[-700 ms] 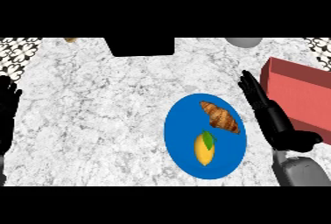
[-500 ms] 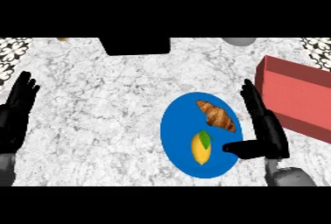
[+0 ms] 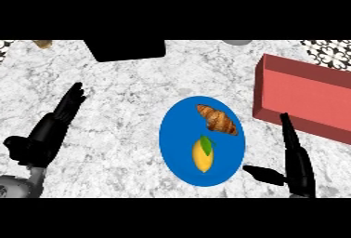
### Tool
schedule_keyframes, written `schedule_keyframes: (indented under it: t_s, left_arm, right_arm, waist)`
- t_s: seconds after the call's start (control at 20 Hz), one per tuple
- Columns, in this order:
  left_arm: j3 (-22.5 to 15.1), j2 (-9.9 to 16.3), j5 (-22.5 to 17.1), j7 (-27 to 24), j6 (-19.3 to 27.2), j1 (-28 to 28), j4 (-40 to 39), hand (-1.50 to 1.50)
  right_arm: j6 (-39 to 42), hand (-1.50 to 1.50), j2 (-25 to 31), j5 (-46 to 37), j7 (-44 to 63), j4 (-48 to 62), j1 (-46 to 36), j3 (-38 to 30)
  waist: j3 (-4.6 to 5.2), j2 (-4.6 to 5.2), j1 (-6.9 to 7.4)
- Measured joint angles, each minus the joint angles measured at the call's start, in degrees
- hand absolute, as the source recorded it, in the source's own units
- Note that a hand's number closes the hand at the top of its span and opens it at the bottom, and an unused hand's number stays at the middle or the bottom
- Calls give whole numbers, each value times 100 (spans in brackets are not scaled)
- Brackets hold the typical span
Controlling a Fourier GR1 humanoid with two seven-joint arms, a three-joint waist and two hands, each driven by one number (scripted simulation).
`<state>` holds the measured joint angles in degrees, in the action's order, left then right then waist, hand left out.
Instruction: Pick the lemon from the plate and place it in the cardboard box
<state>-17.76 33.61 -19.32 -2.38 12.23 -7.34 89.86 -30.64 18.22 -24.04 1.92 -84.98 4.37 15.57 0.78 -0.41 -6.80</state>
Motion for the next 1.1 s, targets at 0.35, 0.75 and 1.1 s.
schedule_keyframes:
  t_s: [0.35,0.75,1.1]
  left_arm:
    - [-367,-188,168,97,-80,-131,-3,0]
    - [-581,-364,281,253,-100,-345,18,0]
    - [-750,-641,416,410,-97,-643,-109,0]
  right_arm:
    - [-541,-150,217,-2338,1265,-509,633,562]
    - [830,-150,-410,-3997,3308,-1712,1177,1504]
    - [2703,-150,-1429,-5154,5464,-2837,998,2628]
  waist:
    - [34,-45,87]
    - [11,-19,288]
    - [-34,21,515]
